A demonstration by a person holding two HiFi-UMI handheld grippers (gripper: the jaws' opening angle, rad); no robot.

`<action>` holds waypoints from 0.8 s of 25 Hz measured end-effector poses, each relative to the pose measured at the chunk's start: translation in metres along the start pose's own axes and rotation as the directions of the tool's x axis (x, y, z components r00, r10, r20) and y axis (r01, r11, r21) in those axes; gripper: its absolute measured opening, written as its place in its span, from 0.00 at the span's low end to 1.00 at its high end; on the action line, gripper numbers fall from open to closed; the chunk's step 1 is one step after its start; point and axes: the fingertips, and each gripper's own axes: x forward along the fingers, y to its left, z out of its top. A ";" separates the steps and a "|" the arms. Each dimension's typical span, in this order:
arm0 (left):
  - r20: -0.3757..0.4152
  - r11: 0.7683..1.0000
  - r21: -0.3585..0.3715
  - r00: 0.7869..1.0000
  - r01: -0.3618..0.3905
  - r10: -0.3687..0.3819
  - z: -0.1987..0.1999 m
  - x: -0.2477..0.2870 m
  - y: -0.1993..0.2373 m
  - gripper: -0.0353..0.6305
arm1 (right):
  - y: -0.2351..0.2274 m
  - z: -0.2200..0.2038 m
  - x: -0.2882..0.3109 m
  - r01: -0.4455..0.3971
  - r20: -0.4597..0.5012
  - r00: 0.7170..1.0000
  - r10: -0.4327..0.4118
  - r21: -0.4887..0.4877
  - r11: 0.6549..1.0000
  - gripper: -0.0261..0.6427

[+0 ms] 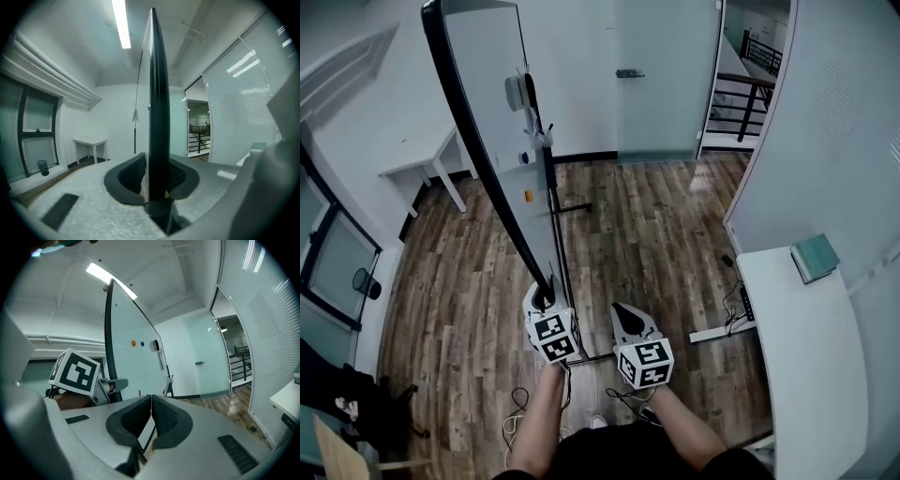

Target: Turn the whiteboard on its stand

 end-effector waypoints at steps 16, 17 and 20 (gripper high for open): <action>0.005 0.996 -0.021 0.996 -0.085 0.085 -0.005 -0.028 -0.005 0.15 | 0.003 -0.005 -0.010 -0.140 -0.030 0.990 0.140 -0.010 0.990 0.06; 0.004 0.996 -0.023 0.996 -0.086 0.086 -0.005 -0.030 -0.005 0.15 | 0.003 -0.005 -0.011 -0.143 -0.032 0.989 0.143 -0.011 0.990 0.06; 0.004 0.995 -0.027 0.996 -0.093 0.093 -0.004 -0.037 -0.009 0.15 | 0.001 -0.004 -0.017 -0.151 -0.039 0.988 0.150 -0.014 0.988 0.06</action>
